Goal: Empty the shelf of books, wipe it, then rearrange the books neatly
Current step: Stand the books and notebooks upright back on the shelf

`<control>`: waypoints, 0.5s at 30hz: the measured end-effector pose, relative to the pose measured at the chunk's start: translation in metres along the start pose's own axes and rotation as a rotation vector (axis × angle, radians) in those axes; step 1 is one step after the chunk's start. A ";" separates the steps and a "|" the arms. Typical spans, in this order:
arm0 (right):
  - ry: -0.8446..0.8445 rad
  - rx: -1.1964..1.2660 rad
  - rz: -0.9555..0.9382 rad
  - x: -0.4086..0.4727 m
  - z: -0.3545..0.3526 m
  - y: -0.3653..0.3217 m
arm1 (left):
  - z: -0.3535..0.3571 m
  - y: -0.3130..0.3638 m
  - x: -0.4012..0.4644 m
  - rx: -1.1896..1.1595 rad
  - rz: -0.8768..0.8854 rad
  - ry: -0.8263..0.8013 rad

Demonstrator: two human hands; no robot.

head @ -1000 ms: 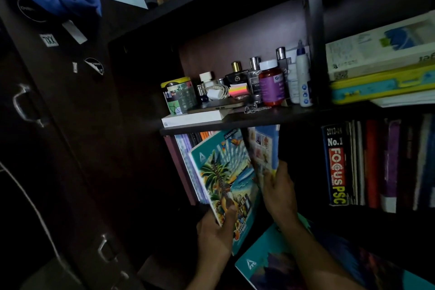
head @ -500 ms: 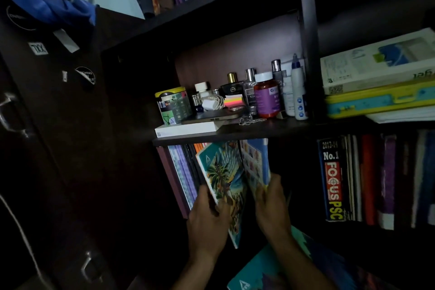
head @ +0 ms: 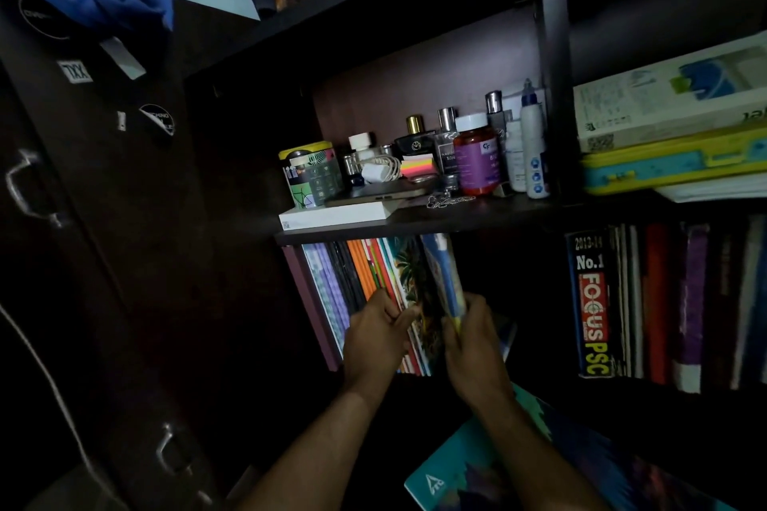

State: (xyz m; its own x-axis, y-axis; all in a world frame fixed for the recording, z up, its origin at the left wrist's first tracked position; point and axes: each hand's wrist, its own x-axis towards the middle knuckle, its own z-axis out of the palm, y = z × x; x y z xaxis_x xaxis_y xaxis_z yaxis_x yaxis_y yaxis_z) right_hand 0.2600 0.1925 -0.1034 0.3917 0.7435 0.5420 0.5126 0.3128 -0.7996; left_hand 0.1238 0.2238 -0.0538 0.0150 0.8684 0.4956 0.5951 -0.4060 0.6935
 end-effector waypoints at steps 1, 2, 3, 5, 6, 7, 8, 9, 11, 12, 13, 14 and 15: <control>-0.020 0.000 -0.005 -0.001 0.001 0.001 | -0.001 -0.002 -0.005 0.032 0.004 -0.028; -0.047 0.002 -0.005 -0.002 0.000 0.001 | -0.002 -0.006 -0.011 0.035 0.018 -0.071; -0.087 0.005 -0.002 -0.002 0.000 0.001 | -0.003 -0.011 -0.019 0.040 0.035 -0.127; -0.180 -0.011 0.005 -0.003 -0.001 -0.001 | -0.007 -0.022 -0.045 0.093 0.083 -0.293; -0.211 -0.025 0.009 -0.004 -0.002 -0.002 | -0.010 -0.029 -0.060 0.126 0.110 -0.389; -0.220 -0.036 0.006 -0.005 -0.002 -0.002 | -0.013 -0.034 -0.075 0.146 0.136 -0.472; -0.216 -0.040 0.006 -0.005 -0.001 -0.003 | -0.016 -0.038 -0.088 0.180 0.161 -0.537; -0.212 -0.039 0.015 -0.005 -0.001 -0.003 | -0.019 -0.039 -0.100 0.240 0.191 -0.588; -0.209 -0.024 0.045 -0.004 -0.003 -0.005 | -0.023 -0.036 -0.114 0.404 0.252 -0.656; -0.208 -0.022 0.058 -0.004 -0.004 -0.008 | -0.025 -0.033 -0.116 0.437 0.274 -0.669; -0.206 -0.029 0.071 -0.003 -0.006 -0.011 | -0.025 -0.031 -0.116 0.434 0.285 -0.672; -0.201 -0.034 0.089 -0.004 -0.008 -0.014 | -0.026 -0.030 -0.117 0.411 0.288 -0.668; -0.194 -0.034 0.117 -0.003 -0.010 -0.016 | -0.026 -0.030 -0.116 0.391 0.290 -0.662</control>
State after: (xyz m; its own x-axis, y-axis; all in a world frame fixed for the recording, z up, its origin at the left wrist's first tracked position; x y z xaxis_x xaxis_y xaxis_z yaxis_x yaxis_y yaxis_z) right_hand 0.2582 0.1798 -0.0900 0.2974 0.8744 0.3834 0.4990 0.2000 -0.8432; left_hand 0.0832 0.1271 -0.1182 0.6093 0.7821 0.1306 0.7301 -0.6176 0.2924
